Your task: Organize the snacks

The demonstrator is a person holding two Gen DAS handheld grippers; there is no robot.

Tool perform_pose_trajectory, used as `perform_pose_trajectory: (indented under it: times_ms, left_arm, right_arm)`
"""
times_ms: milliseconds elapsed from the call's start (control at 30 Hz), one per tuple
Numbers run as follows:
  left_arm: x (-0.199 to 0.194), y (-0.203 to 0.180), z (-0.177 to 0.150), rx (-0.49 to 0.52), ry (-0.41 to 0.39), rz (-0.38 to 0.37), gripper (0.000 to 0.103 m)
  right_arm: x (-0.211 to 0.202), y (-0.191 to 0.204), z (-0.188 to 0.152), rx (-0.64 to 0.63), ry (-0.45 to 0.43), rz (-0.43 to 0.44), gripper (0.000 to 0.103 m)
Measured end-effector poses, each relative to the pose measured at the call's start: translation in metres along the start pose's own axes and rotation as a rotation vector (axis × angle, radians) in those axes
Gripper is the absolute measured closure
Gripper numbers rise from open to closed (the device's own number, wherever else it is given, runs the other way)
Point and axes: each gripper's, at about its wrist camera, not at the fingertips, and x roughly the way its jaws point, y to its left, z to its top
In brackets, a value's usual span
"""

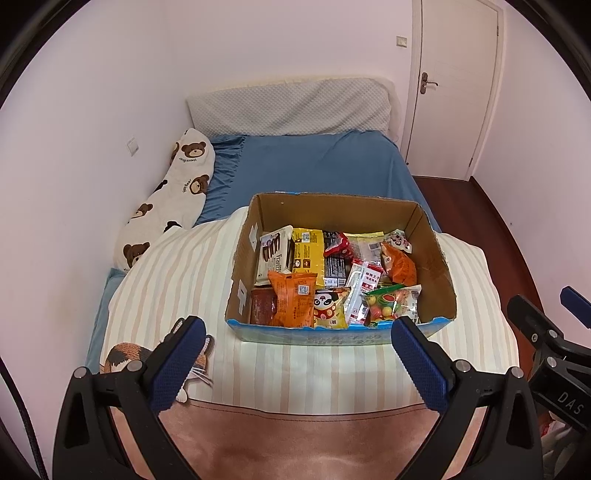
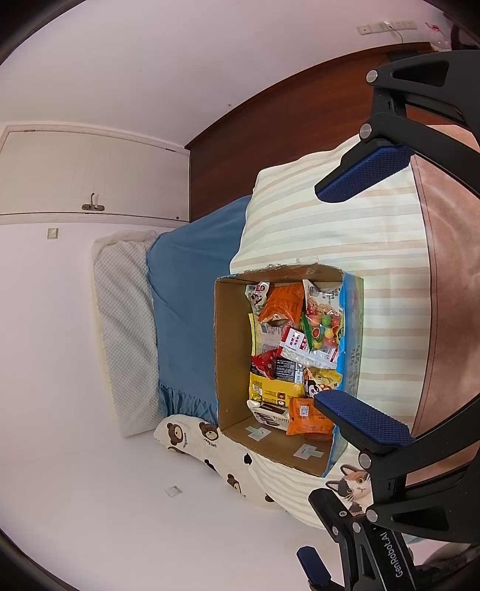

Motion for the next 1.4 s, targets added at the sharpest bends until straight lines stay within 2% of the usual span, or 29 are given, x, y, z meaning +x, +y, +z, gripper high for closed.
perform_pose_trajectory:
  times_ms: [1400]
  left_arm:
    - [-0.0036, -0.0030, -0.0011, 0.004, -0.010, 0.002, 0.000]
  right_arm:
    - [-0.0050, -0.0021, 0.0004, 0.000, -0.002, -0.002, 0.000]
